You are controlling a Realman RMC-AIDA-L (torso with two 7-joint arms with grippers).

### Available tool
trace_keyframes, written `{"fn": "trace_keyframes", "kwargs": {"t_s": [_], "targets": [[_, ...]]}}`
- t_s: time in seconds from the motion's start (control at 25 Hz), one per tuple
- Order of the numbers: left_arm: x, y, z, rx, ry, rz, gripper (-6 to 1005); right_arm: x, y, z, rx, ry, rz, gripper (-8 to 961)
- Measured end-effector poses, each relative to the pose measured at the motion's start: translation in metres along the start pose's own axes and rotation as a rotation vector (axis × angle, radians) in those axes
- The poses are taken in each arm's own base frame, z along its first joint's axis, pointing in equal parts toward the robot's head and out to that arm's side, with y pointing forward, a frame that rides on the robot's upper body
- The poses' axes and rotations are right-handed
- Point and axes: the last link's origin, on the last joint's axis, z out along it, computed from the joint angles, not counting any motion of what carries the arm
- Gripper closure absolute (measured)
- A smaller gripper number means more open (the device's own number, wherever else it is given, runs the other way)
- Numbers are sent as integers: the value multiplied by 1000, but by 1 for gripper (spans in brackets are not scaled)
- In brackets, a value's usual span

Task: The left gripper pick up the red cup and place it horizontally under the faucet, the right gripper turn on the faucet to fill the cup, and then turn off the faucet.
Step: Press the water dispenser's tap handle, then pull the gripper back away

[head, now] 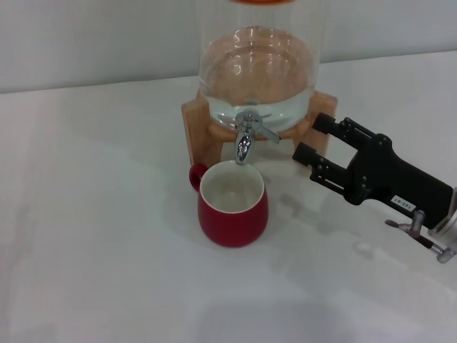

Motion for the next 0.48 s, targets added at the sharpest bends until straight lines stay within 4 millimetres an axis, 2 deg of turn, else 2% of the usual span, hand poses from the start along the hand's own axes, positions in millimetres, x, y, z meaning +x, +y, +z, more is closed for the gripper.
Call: {"fn": "trace_keyframes", "kwargs": {"t_s": [0.24, 0.48], "targets": [[0, 0, 0, 1, -1, 0, 171, -1, -1, -1, 11, -14, -8, 234], [-1, -1, 0, 3, -8, 1, 171, -5, 8, -4, -35, -41, -3, 235]]}}
